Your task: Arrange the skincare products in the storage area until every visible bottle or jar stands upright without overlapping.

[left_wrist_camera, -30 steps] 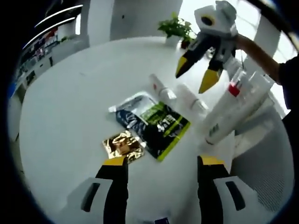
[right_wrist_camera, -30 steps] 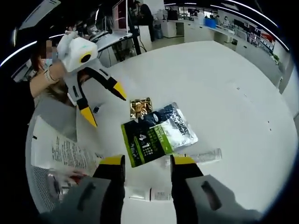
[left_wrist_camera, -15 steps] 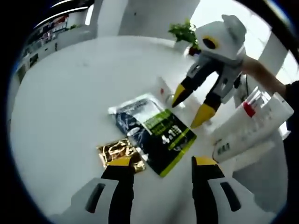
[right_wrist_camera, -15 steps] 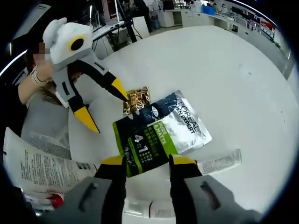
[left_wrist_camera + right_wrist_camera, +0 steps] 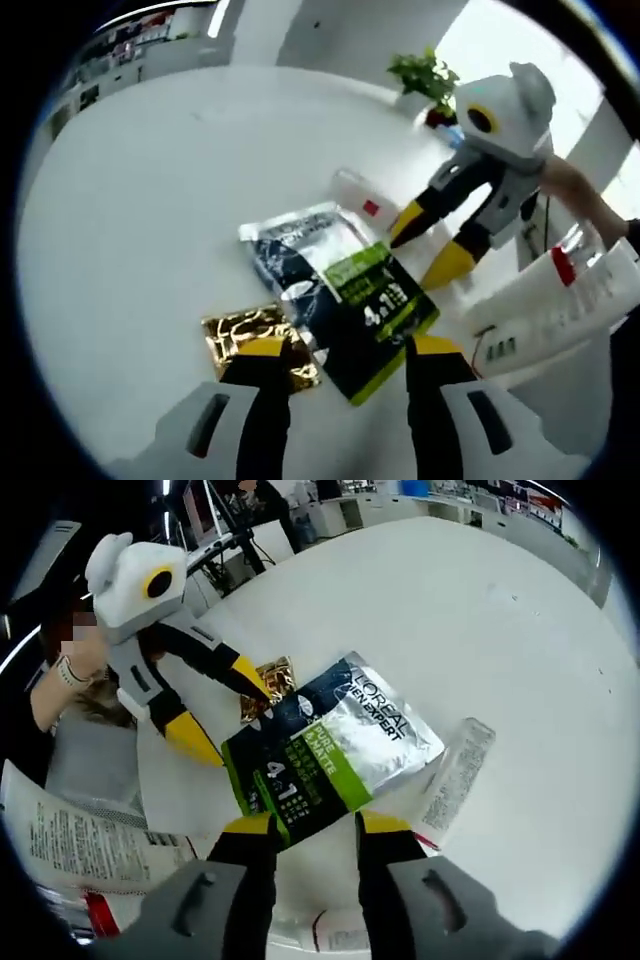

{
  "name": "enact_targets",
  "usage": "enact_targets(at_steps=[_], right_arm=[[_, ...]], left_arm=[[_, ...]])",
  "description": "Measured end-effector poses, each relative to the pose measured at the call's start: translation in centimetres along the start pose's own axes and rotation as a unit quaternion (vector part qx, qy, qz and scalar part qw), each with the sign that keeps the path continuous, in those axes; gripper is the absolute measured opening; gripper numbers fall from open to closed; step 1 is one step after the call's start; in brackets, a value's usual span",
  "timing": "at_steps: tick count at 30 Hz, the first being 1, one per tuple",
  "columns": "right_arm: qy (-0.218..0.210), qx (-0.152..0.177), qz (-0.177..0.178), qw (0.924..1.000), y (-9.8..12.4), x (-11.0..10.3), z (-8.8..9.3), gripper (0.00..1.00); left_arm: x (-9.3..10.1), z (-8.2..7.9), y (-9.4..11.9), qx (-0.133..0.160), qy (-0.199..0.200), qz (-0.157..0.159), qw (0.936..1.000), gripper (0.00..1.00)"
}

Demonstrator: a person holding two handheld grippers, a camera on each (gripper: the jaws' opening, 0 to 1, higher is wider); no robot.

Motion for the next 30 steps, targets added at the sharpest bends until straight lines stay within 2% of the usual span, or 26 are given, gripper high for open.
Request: enact_targets(at_steps=[6,12,21,24,28,30], right_arm=[[-0.02,0.01,-0.014,0.9997,-0.5,-0.2,0.2,0.28],[-0.038,0.026,-0.019,0.9988,-0.7,0.2,0.1,0.24],[-0.061,0.042,-0.022,0.997,-1.0,0.7,0.0,0.13],[-0.066,0.046,-0.018,0.9966,-1.1,0.9,0.0,0.06],[-0.076,0.058,-0.022,0.9952,-1.1,1.1,0.0,0.04],[-0.08,0.066,-0.024,0.9943,-1.1,1.0,0.1,0.03]], left_arm=[[0.2,0.0,-0.2,0.003,0.011,0.005,0.9999,0.37],[-0.9,-0.5,-0.3,0.007,0.023,0.011,0.9996,0.33],[-1.2,-0.6,-0.5,0.017,0.045,0.018,0.9987,0.27],[-1.1,-0.8,-0.6,0.022,0.052,0.026,0.9981,0.26],[-0.8,-0.9,-0.9,0.033,0.069,0.038,0.9964,0.25],[-0.6,-1.1,-1.0,0.047,0.098,0.056,0.9925,0.24]])
Point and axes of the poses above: the point that each gripper's makers call its tool centre point, and the gripper's own axes: y roughly backward along the fingers, x roughly to its right, z roughly out of its underside, the point moved 4 cm from there along y, roughly backward along the fingers, and after that the axes turned 13 degrees about -x, right-handed, at the moved point
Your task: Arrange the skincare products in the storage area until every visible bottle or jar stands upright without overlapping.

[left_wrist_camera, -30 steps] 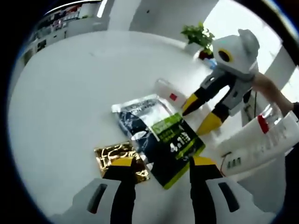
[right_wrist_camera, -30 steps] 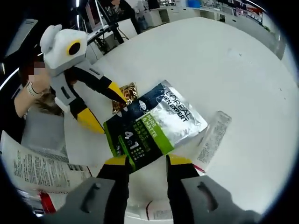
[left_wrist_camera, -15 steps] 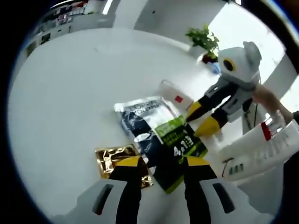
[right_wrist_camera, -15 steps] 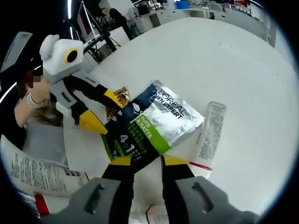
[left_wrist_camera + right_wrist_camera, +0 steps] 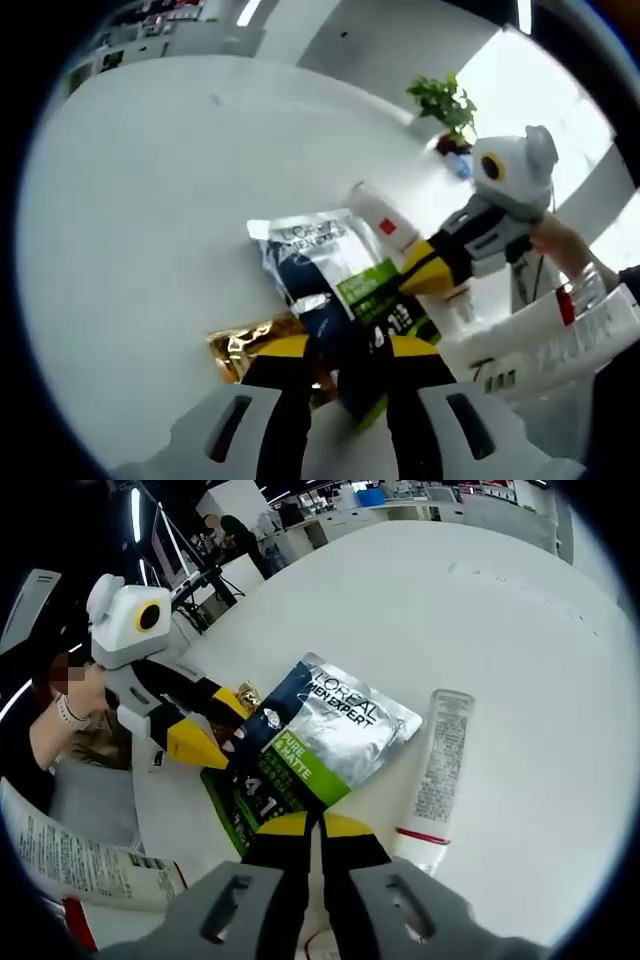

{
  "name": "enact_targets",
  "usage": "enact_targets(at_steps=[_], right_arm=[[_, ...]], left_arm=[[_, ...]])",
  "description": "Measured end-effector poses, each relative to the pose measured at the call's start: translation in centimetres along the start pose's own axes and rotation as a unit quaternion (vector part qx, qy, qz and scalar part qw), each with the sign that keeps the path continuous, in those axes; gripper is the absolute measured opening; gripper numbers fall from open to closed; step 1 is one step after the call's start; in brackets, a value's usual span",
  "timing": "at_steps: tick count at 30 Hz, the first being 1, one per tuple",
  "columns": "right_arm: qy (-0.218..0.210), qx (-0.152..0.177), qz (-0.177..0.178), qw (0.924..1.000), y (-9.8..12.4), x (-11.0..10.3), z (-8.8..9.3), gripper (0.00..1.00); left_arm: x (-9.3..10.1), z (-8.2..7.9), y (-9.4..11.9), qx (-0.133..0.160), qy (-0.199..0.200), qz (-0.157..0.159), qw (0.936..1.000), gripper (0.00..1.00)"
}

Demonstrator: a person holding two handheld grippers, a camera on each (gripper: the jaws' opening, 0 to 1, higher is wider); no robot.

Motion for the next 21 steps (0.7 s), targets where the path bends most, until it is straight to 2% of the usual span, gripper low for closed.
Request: enact_targets(at_steps=[2,4,5,8,10,14,17,21], right_arm=[[0.002,0.006,0.001,1.0,0.0,-0.1,0.1,0.02],[0.004,0.014,0.006,0.9999,0.0,-0.1,0.1,0.02],[0.009,0.022,0.015,0.9996,0.1,0.0,-0.1,0.01],[0.009,0.029,0.011,0.9995,0.4,0.0,-0.1,0.01],[0.002,0.04,0.004,0.9992,0.7,-0.1,-0.3,0.01],[0.004,0.049,-0.003,0.9988,1.2,-0.4,-0.3,0.01],[-0.002,0.068,-0.015,0.9976,1.9,-0.7,-0.6,0.01],[-0.01,0.094,-0.041,0.9947,2.3,-0.8,-1.2,0.01]], left_arm=[[-0.1,-0.2,-0.1,0.016,0.017,0.011,0.9997,0.25],[0.0,-0.2,0.0,0.015,0.031,0.031,0.9989,0.24],[0.0,0.0,0.0,0.007,0.027,0.032,0.9991,0.25],[0.1,0.0,0.2,0.003,-0.008,0.023,0.9997,0.26],[0.2,0.0,0.4,0.001,-0.009,0.021,0.9997,0.26],[-0.1,-0.7,1.3,0.023,-0.01,0.018,0.9995,0.19],[0.5,-1.1,2.4,0.042,-0.022,0.017,0.9987,0.08],[2.0,-1.6,3.4,0.069,-0.029,0.049,0.996,0.05]])
Point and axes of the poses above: the point that each gripper's makers call its tool centre point, and the gripper's own axes: y roughly backward along the fingers, x roughly to its right, z roughly out of its underside, the point moved 4 cm from there along y, roughly backward along the fingers, and after that the axes turned 13 degrees about -x, right-handed, at the moved point
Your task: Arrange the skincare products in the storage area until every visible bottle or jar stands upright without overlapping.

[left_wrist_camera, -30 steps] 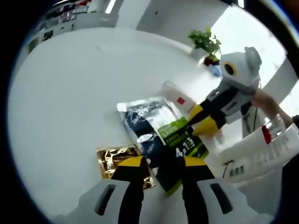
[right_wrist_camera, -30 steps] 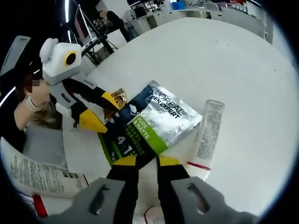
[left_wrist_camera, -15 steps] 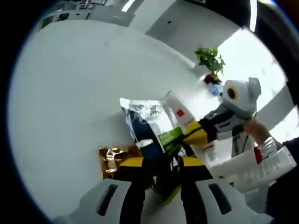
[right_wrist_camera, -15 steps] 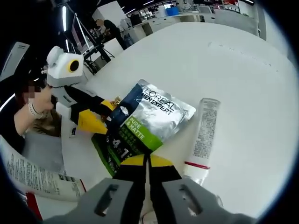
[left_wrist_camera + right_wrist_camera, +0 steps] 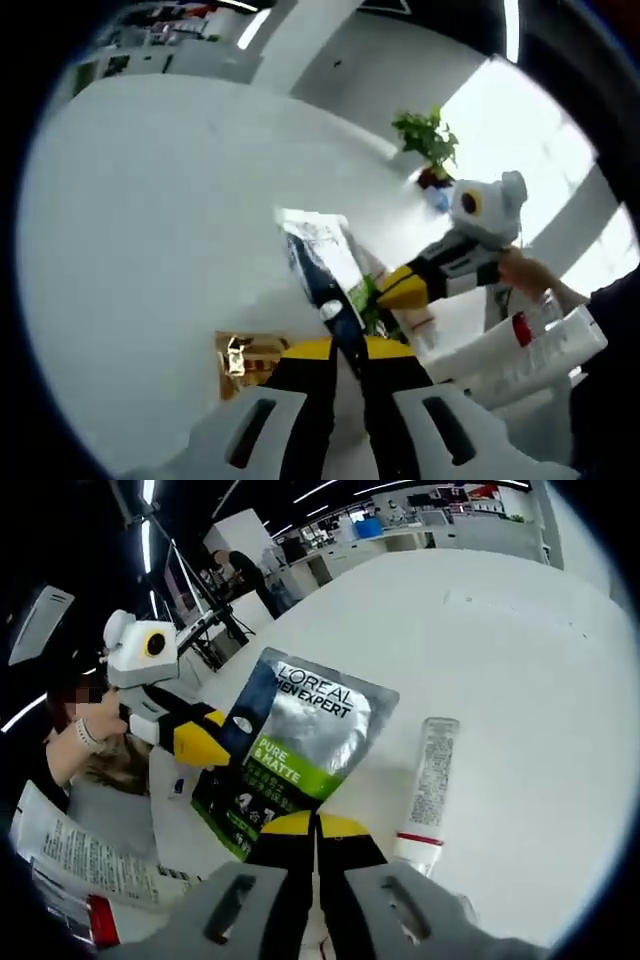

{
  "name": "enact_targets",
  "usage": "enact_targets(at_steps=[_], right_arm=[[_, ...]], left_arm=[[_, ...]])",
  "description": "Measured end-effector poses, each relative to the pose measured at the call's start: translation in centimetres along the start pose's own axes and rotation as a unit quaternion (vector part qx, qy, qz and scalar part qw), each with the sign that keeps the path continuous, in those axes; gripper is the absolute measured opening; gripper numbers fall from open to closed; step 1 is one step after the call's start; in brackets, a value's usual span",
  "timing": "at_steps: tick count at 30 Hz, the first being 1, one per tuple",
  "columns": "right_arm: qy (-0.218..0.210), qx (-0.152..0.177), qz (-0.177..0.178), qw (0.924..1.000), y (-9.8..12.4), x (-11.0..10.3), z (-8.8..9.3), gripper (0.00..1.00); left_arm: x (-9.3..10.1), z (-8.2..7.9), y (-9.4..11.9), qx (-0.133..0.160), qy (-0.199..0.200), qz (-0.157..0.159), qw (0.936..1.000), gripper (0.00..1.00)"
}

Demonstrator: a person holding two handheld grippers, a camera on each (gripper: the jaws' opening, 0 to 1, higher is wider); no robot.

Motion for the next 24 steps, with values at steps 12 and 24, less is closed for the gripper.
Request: enact_targets(at_steps=[12,24], right_arm=[[0.042,0.023,-0.004,0.9989,0.9,-2.1,-1.5,0.01],[0.116,0.029,0.005,0.9928,2.3,-4.3,-3.1,0.01]], left_arm=[[2.3,-0.4,1.4,0.023,-0.003,0.003,0.9997,0.0],[4.9,-0.1,4.1,0.053,-0.041,-0.035,0.9971,0.0]])
Point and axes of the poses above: the point that each gripper's makers call its tool centre point, and the gripper's own axes: y roughly backward along the fingers, x roughly to its right, z roughly out of its underside, the point moved 4 cm from there along y, roughly backward along the fingers, and after that the axes turned 13 degrees about -x, right-handed, at the moved point
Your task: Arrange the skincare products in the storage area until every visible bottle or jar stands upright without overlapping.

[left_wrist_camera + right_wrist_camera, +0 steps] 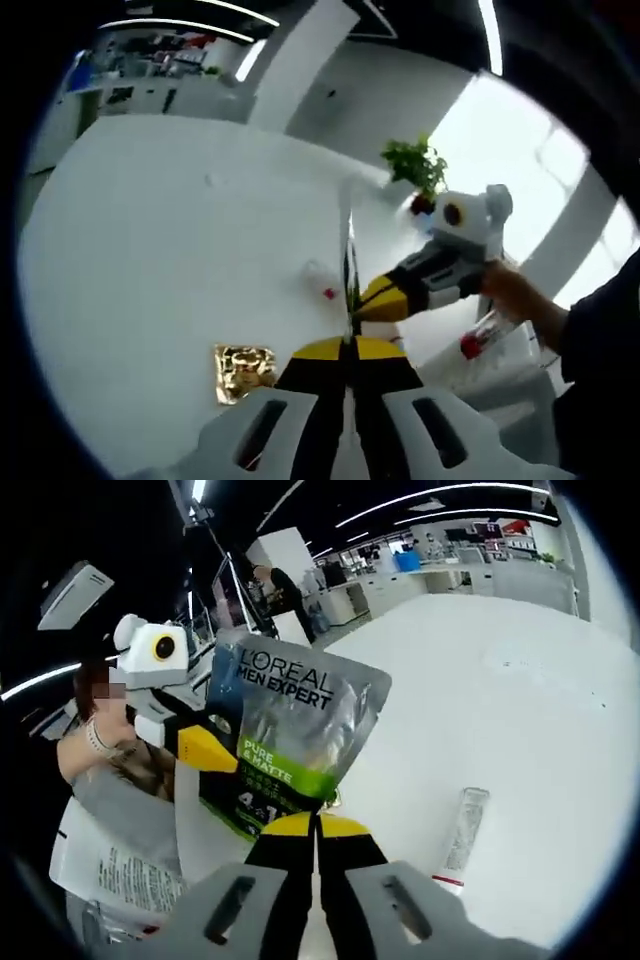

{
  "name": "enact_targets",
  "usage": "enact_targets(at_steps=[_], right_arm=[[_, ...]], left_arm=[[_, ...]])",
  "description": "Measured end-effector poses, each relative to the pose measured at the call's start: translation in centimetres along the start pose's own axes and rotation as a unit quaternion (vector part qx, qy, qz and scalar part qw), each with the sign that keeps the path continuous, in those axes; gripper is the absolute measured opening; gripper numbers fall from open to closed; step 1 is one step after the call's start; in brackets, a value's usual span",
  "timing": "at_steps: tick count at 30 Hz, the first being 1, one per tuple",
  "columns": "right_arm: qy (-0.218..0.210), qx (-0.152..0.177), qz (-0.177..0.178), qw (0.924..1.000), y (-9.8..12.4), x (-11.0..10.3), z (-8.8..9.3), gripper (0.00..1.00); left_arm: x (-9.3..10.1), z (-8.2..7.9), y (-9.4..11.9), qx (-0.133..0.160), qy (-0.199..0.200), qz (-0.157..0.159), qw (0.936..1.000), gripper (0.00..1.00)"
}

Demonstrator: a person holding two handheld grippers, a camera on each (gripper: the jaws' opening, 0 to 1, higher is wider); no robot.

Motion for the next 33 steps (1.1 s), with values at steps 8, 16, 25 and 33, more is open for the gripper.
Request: enact_targets(at_steps=[8,16,25,33], right_arm=[[0.019,0.014,0.013,0.9996,1.4,-0.8,-1.6,0.05],[0.014,0.061,0.038,0.9973,3.9,-3.0,-3.2,0.06],[0.015,0.09,0.048,0.9946,5.6,-7.6,-4.4,0.06],[0.005,0.123,0.048,0.9912,6.0,-11.5,-5.0,0.05]], left_arm=[[0.9,-1.0,2.9,0.048,-0.011,-0.006,0.9988,0.0],[-0.1,-0.4,5.8,0.063,-0.007,-0.003,0.998,0.0],[-0.4,0.8,7.7,0.066,-0.013,0.007,0.9977,0.0],[-0.3,2.5,9.3,0.068,-0.011,0.021,0.9974,0.0]])
Point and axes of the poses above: the point that each gripper's makers call its tool centre point, and the gripper's own axes: y roughly backward along the fingers, x roughly to its right, z roughly out of its underside, the point moved 4 cm from there along y, roughly backward along the fingers, and after that the axes turned 13 degrees about -x, right-handed, at the moved point
